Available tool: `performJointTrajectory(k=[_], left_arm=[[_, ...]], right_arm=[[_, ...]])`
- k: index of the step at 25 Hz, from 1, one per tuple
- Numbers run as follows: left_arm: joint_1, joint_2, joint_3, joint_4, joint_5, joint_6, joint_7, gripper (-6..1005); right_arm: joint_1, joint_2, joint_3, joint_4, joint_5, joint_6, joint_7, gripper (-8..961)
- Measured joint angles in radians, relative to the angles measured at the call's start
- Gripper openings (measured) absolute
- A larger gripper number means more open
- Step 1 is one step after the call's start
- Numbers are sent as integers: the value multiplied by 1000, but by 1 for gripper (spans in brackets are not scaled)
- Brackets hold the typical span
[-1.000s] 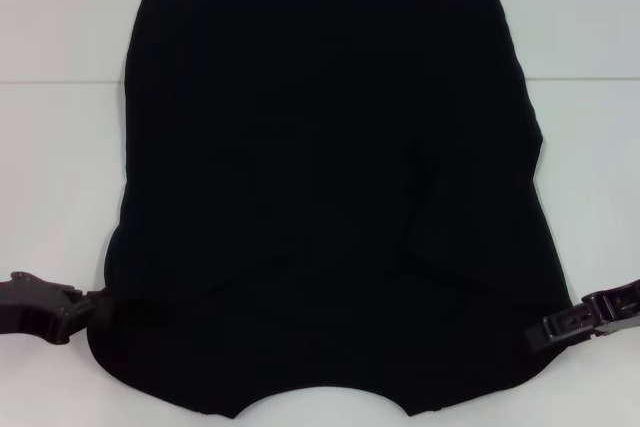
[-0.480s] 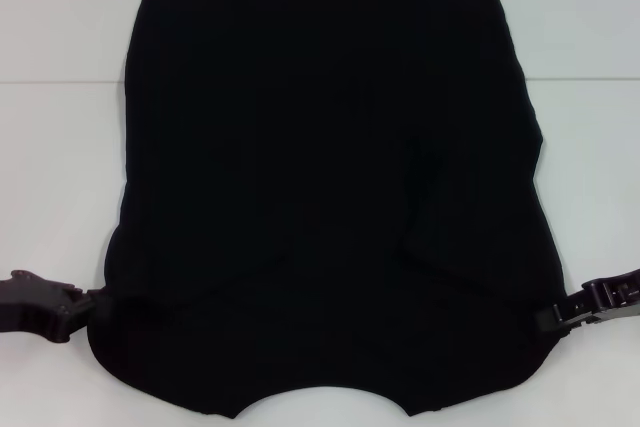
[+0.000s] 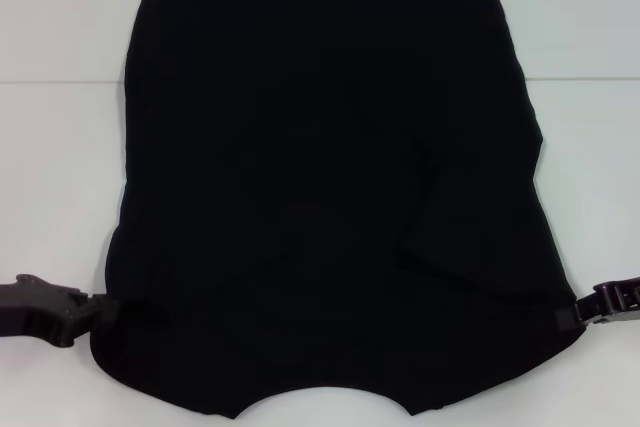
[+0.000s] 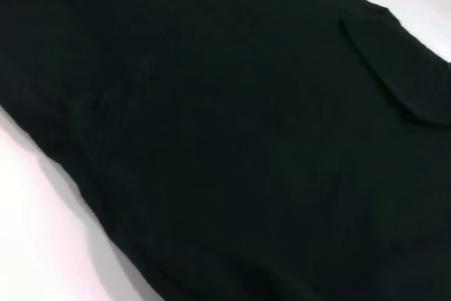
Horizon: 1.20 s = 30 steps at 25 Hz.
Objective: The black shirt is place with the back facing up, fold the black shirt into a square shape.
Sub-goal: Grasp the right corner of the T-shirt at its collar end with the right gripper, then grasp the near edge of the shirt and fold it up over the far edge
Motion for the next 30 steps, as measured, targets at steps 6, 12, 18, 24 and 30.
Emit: performJointTrajectory(k=[6, 12, 18, 24, 30], left_arm=[[6, -4, -8, 9, -11, 87, -40, 21], [25, 6, -94, -13, -78, 204, -54, 21], [58, 3, -163, -32, -92, 319, -49, 23], [106, 0, -183, -85, -118, 396, -46, 33], [160, -21, -187, -108, -128, 424, -44, 46]], right_arm=[[-43, 1, 93, 3, 17, -42, -125, 65], [-120, -3, 223, -21, 32, -147, -277, 65], [-209, -14, 320, -26, 31, -231, -427, 65], [-306, -37, 368, -24, 29, -272, -529, 65], [-366, -73, 391, -2, 27, -287, -569, 64]])
